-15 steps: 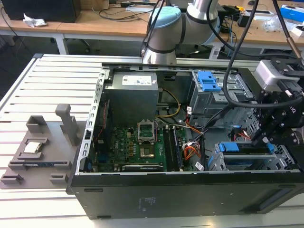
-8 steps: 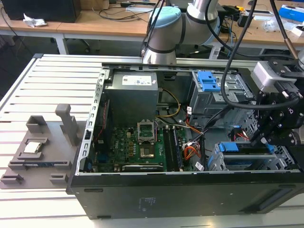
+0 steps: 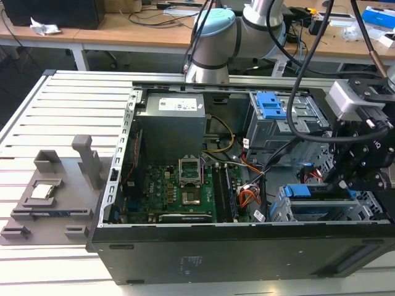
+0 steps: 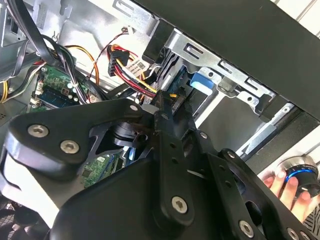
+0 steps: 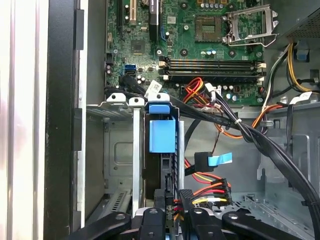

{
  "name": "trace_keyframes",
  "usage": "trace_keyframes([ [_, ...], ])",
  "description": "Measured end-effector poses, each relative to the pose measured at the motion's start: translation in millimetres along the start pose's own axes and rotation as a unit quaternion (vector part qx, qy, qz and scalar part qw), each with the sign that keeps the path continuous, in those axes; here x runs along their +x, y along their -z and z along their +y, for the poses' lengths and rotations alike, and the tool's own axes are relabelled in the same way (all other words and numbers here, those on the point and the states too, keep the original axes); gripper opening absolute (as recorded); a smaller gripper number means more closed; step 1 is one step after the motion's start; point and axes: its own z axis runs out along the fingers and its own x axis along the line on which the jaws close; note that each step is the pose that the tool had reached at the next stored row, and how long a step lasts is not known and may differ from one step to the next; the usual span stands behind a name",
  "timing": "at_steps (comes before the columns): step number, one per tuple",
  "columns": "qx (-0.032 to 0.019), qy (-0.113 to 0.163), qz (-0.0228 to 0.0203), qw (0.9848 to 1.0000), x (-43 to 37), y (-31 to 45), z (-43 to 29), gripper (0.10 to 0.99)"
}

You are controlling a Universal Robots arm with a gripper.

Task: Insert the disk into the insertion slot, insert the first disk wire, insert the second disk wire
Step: 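Insert the first disk wire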

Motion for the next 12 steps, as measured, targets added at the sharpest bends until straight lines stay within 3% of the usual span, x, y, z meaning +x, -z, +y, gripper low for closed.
trace_keyframes([
  [6,0.0,0.0,-0.0001,1.0,-0.5,23.3,1.4,0.247],
  [10,0.0,0.0,-0.0002,1.0,-2.0,31.3,1.9,0.247],
  [11,0.0,0.0,-0.0002,1.0,-2.5,32.6,1.9,0.169],
  [12,0.0,0.0,-0.0003,1.0,-2.7,32.9,1.9,0.169],
])
